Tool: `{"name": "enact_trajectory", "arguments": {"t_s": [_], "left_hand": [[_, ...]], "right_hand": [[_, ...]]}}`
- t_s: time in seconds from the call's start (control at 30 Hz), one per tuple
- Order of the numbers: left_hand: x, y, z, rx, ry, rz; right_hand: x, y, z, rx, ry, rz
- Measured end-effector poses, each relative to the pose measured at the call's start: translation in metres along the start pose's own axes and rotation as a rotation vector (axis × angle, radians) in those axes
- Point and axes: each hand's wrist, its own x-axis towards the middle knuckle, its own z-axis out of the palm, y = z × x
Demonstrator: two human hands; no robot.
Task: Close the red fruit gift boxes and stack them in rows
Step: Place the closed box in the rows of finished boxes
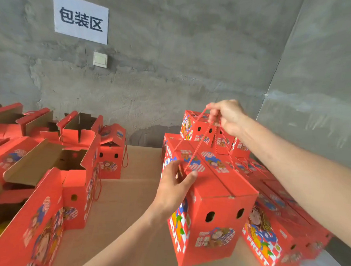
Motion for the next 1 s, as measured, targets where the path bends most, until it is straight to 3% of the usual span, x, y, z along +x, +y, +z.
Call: {"name": "enact_trajectory", "arguments": {"t_s": [0.1,0.43,0.57,0.67,0.73,0.8,0.9,1.0], "left_hand": [[0.039,0.018,0.013,-0.114,0.030,-0.023],[0.194,-0.034,0.047,0.350,0.126,-0.029],[0.232,-0.070,0.059,0.288,0.048,-0.138],[0.236,-0.107,0.070,0.293,-0.029,-0.177],[0.241,-0.126,0.074,0.368,-0.027,-0.175],[0.248,-0.137,0.075,0.413,-0.013,-0.168],[0.251,-0.147,0.078,0.415,-0.058,-0.156],[0.248,-0.145,0.081,0.327,-0.074,-0.162]], "right_hand": [[0.037,-0.019,-0.007,0.033,0.051,-0.048],[0.191,0.027,-0.016,0.080,0.071,-0.109],[0.239,0.052,-0.026,0.086,0.015,-0.136],[0.256,0.086,-0.045,-0.254,-0.190,-0.016],[0.258,0.122,-0.058,-0.623,-0.227,-0.006],[0.248,0.156,-0.064,-0.841,-0.250,-0.055],[0.241,0.180,-0.066,-0.884,-0.276,-0.107],[0.248,0.178,-0.062,-0.875,-0.316,-0.028]]}}
